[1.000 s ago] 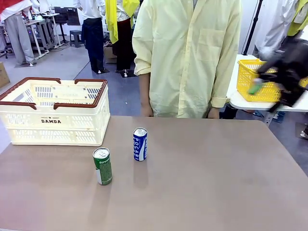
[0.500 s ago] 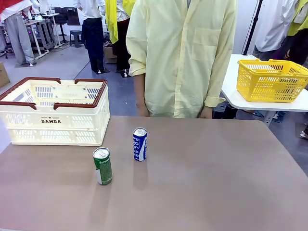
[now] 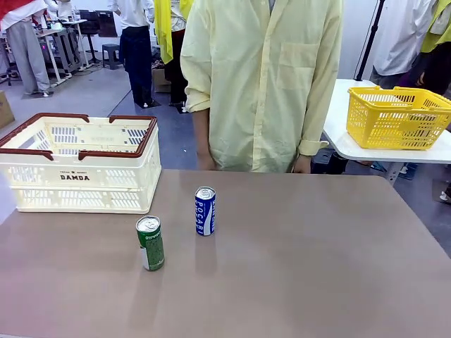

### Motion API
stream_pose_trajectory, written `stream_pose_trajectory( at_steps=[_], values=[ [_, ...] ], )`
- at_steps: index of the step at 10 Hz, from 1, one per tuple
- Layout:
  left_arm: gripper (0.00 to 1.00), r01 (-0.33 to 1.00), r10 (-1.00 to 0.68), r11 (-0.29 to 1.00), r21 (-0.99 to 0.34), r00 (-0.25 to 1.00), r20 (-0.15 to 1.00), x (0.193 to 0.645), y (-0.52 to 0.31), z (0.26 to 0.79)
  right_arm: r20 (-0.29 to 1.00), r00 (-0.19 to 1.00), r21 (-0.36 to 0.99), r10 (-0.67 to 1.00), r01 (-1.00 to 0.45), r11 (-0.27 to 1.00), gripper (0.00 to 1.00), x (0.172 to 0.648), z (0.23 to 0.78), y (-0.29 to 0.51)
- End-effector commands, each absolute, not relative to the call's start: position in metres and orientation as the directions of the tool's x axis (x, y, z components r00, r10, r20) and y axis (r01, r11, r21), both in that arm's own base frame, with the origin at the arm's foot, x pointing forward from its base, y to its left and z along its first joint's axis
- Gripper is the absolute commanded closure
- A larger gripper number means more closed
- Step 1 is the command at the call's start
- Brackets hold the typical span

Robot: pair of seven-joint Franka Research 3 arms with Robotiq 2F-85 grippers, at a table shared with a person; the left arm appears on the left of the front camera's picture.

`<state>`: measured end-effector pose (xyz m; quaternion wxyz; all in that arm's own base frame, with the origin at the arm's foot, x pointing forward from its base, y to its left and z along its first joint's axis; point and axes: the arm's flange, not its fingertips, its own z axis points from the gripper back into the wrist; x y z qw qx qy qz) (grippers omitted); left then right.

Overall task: Place the drinks into the Shopping basket.
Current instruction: Pick up one drink and place it into the Shopping basket.

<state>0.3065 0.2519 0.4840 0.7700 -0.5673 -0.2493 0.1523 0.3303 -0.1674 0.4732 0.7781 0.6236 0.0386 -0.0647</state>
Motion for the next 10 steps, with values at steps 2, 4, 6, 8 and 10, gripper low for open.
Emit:
stream_pose_trajectory(
  at_steps=[2,4,6,8,10],
  values=[
    [0.00,0.023,0.524,0.334,-0.942,0.827,0.206,0.297,0.220,0.526,-0.149,0.988,0.961,-0.046,0.156,0.227,0.00,0.324,0.476,-0.173],
    [0.00,0.031,0.307,0.596,-0.802,0.915,0.263,0.314,0.091,0.574,-0.149,0.988,0.961,-0.046,0.156,0.227,0.00,0.324,0.476,-0.173],
    [0.00,0.046,0.175,0.814,-0.579,0.931,0.320,0.337,-0.051,0.574,-0.149,0.988,0.961,-0.046,0.156,0.227,0.00,0.324,0.476,-0.173],
    [0.00,0.128,0.056,0.907,-0.402,0.908,0.414,0.342,-0.167,0.540,-0.149,0.988,0.961,-0.046,0.156,0.227,0.00,0.324,0.476,-0.173],
    [0.00,0.263,-0.133,0.927,-0.268,0.898,0.420,0.340,-0.235,0.509,-0.149,0.988,0.961,-0.046,0.156,0.227,0.00,0.324,0.476,-0.173]
  ],
)
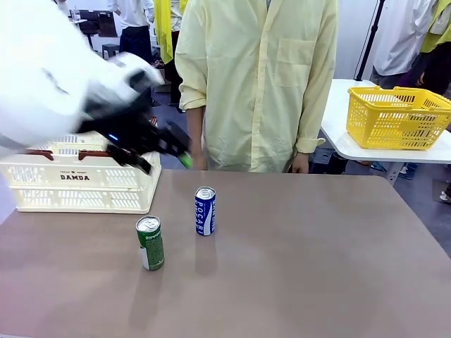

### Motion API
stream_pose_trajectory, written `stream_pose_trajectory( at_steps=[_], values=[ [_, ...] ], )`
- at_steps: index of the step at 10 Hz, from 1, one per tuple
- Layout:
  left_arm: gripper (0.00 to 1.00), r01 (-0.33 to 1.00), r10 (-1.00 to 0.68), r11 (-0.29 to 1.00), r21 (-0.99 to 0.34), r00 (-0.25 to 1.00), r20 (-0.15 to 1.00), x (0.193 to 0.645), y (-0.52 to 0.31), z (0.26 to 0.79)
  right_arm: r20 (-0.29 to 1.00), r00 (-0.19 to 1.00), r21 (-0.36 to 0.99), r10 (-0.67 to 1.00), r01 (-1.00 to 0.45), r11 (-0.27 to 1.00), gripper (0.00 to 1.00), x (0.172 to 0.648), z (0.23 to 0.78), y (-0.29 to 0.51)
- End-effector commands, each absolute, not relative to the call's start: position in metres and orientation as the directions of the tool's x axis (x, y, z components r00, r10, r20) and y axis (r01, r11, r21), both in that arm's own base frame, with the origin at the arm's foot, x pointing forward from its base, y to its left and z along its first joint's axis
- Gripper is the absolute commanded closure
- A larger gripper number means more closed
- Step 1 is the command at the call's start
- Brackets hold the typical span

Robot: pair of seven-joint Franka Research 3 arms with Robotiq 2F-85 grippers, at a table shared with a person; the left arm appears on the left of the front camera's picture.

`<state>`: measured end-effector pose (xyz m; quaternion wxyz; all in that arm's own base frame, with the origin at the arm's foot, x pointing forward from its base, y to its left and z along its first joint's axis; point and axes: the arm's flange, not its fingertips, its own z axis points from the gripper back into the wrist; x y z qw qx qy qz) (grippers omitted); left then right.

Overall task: Place the drinks into the Shopping basket.
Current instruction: Pick up one drink and place it into the Shopping basket.

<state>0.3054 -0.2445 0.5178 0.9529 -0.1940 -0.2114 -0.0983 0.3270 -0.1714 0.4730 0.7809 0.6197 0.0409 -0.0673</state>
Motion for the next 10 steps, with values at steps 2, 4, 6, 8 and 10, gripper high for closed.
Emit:
stream_pose_trajectory(
  at_steps=[2,4,6,8,10],
  values=[
    [0.00,0.330,-0.218,0.903,-0.277,0.904,0.367,0.340,-0.266,0.497,-0.149,0.988,0.961,-0.046,0.156,0.227,0.00,0.324,0.476,-0.173],
    [0.00,0.315,-0.182,0.909,-0.273,0.889,0.420,0.310,-0.269,0.496,-0.149,0.988,0.961,-0.046,0.156,0.227,0.00,0.324,0.476,-0.173],
    [0.00,0.315,-0.182,0.909,-0.273,0.889,0.420,0.310,-0.269,0.496,-0.149,0.988,0.961,-0.046,0.156,0.227,0.00,0.324,0.476,-0.173],
    [0.00,0.244,-0.183,0.937,-0.248,0.952,0.244,0.348,-0.289,0.490,-0.149,0.988,0.961,-0.046,0.156,0.227,0.00,0.324,0.476,-0.173],
    [0.00,0.192,-0.158,0.971,-0.142,0.963,0.218,0.390,-0.332,0.472,-0.149,0.988,0.961,-0.046,0.156,0.227,0.00,0.324,0.476,-0.173]
  ],
)
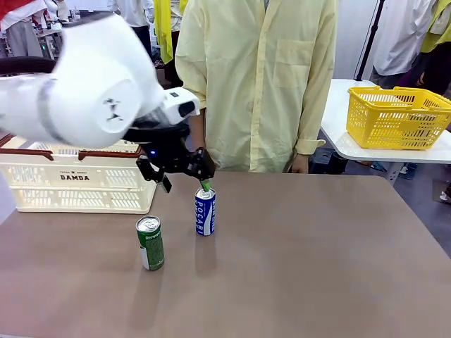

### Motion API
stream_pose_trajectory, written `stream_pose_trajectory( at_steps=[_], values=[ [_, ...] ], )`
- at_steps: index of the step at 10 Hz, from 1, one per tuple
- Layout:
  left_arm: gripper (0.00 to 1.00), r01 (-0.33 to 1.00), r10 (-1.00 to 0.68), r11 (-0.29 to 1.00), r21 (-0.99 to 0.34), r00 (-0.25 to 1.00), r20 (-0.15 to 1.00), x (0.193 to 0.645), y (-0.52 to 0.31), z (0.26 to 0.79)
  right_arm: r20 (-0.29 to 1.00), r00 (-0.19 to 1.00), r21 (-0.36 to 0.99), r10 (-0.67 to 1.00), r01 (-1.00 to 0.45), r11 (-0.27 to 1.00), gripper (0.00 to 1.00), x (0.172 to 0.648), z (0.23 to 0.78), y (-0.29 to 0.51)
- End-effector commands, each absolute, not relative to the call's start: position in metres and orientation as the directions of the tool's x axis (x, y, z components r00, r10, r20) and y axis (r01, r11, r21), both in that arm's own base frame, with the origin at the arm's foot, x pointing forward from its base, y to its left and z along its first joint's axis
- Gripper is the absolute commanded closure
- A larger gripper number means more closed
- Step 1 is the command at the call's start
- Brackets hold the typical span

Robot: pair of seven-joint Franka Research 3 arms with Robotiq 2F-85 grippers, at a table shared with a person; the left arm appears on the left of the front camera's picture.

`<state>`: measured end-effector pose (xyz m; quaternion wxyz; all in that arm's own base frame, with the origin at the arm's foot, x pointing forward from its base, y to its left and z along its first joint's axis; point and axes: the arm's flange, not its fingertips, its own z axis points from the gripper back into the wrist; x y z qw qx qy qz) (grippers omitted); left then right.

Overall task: Place the drinks into the Shopping basket.
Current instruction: Pick up one drink and place it into the Shopping basket.

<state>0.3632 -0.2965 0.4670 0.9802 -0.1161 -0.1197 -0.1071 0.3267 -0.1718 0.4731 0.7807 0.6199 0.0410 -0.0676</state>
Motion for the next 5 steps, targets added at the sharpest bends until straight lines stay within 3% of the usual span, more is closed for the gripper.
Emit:
stream_pose_trajectory(
  at_steps=[1,5],
  values=[
    [0.00,0.170,-0.142,0.977,-0.128,0.969,0.201,0.402,-0.345,0.461,-0.149,0.988,0.961,-0.046,0.156,0.227,0.00,0.324,0.476,-0.173],
    [0.00,0.141,-0.134,0.987,-0.081,0.987,0.094,0.434,-0.363,0.426,-0.149,0.988,0.961,-0.046,0.156,0.227,0.00,0.324,0.476,-0.173]
  ],
)
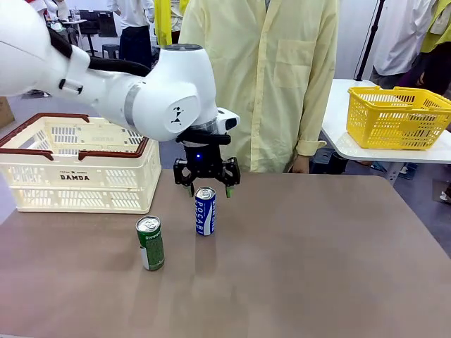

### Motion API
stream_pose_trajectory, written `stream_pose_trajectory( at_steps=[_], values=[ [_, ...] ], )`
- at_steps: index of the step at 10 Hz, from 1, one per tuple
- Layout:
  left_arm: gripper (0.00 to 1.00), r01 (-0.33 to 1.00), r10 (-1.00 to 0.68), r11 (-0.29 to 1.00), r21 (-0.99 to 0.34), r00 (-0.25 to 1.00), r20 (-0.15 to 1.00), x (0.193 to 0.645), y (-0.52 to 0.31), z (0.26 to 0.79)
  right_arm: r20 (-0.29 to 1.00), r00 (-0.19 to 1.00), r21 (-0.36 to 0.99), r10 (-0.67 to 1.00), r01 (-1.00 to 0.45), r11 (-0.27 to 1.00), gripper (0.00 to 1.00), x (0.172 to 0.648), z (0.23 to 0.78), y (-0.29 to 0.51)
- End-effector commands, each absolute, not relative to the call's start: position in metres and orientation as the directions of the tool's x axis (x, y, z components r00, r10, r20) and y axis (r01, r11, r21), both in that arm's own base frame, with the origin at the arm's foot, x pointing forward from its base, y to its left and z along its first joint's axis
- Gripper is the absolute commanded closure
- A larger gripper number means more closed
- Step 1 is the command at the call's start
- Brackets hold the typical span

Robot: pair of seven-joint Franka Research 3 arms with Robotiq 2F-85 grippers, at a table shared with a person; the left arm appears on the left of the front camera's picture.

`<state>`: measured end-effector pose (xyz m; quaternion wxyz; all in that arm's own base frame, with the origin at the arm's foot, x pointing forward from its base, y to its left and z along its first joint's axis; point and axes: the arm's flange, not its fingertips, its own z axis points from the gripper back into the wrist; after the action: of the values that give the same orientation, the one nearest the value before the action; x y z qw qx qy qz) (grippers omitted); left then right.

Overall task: Place the drinks into the Shopping basket.
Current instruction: Pick up one drink and place it into the Shopping basket.

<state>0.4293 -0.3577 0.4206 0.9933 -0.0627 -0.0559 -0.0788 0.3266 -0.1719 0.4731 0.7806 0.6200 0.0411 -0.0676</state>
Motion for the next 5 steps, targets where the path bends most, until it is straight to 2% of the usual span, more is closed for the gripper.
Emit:
stream_pose_trajectory(
  at_steps=[1,5],
  values=[
    [0.00,0.141,-0.134,0.987,-0.081,0.988,0.083,0.435,-0.362,0.419,-0.149,0.988,0.961,-0.046,0.156,0.227,0.00,0.324,0.476,-0.173],
    [0.00,0.110,-0.109,0.994,-0.029,0.993,0.043,0.444,-0.360,0.387,-0.149,0.988,0.961,-0.046,0.156,0.227,0.00,0.324,0.476,-0.173]
  ],
)
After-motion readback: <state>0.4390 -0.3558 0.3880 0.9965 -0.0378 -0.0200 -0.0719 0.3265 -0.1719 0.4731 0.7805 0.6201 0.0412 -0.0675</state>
